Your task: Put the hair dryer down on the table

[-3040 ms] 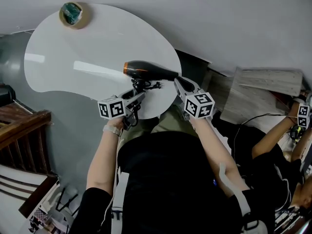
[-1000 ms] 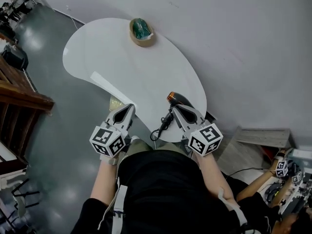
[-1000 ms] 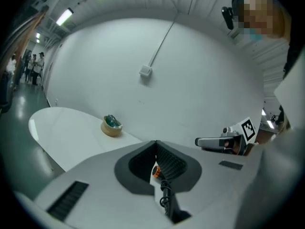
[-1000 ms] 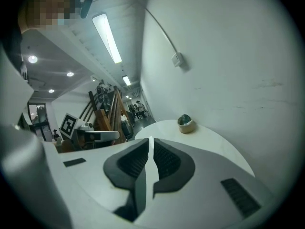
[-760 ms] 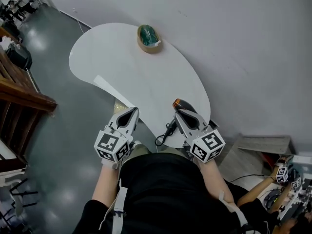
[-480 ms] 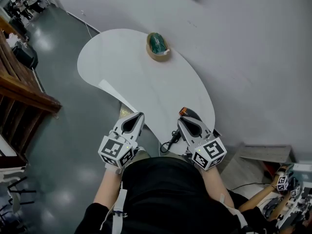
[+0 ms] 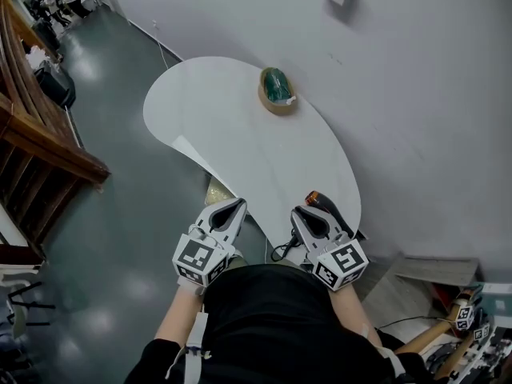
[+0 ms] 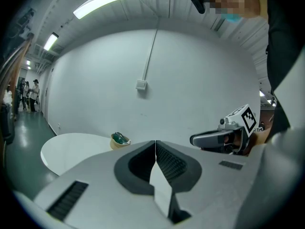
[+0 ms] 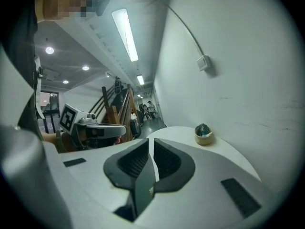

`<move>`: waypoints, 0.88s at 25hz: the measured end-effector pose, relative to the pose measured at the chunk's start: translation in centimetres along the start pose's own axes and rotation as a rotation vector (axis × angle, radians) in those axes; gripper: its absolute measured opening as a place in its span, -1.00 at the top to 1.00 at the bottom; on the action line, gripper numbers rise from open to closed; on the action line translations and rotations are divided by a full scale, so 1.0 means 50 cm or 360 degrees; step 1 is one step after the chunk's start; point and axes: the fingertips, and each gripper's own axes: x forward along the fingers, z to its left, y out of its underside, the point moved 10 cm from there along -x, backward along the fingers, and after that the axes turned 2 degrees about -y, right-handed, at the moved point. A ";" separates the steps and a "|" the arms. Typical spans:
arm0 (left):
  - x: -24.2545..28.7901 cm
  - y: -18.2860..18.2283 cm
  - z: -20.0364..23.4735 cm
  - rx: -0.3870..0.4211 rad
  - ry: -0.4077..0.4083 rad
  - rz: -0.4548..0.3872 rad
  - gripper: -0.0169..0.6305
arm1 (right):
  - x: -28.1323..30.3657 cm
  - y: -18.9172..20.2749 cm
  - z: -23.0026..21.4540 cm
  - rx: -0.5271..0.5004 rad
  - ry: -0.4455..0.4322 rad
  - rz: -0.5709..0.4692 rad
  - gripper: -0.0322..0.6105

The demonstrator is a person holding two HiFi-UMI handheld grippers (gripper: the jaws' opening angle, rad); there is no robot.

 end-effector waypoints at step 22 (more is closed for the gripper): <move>0.005 0.017 -0.016 -0.0089 -0.0027 0.0039 0.91 | -0.021 0.024 -0.004 0.0050 0.0048 0.0035 0.77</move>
